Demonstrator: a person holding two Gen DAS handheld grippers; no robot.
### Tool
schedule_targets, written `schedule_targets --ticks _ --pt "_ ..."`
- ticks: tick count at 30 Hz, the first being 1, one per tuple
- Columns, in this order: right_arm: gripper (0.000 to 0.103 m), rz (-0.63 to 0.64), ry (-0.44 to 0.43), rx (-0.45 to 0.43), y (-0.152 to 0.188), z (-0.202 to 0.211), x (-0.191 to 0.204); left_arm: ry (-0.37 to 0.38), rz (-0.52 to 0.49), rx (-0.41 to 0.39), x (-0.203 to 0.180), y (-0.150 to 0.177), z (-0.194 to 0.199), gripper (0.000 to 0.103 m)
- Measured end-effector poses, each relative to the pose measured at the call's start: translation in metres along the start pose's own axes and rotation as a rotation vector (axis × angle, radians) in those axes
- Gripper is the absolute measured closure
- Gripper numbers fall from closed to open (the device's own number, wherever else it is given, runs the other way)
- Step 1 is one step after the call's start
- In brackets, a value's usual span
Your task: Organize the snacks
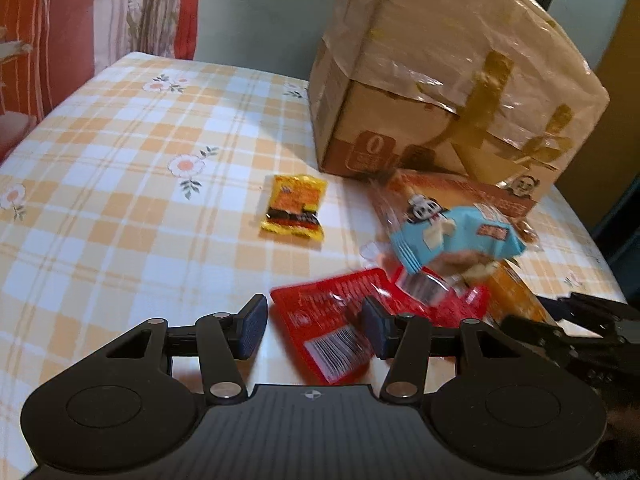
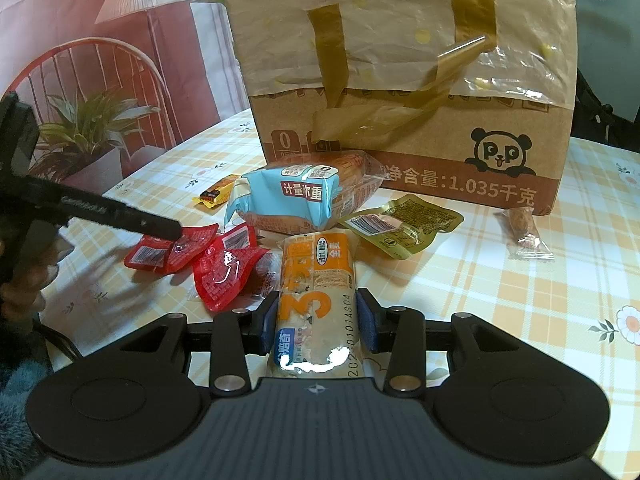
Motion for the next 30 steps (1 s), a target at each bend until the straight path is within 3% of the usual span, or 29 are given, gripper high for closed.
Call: schedule_targets --ticks 7,16,21,30 --pt "0.06 -0.001 0.0 0.0 0.0 0.0 0.0 -0.03 -0.098 0.014 -0.014 0.01 0.007 0.042" --pt "0.06 -0.001 -0.001 0.0 0.0 0.0 -0.001 -0.162 -0.272 -0.01 -0.033 0.025 0.011 0.032" --pt "0.06 -0.002 -0.001 0.0 0.0 0.001 0.0 -0.172 -0.243 -0.016 -0.034 0.02 0.009 0.031" --pt "0.06 -0.004 -0.002 0.0 0.0 0.001 0.0 -0.287 -0.144 -0.053 -0.024 -0.003 -0.005 0.027"
Point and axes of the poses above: each gripper's, at about its wrist camera, not at the fingertips, and z roughly against the way its jaws point, x to its left, y to its underside, the point moved 3 cm from there along -z, roughly the way its jaws point, and after that the axes turned 1 degree about z, right-handed, at the moved point
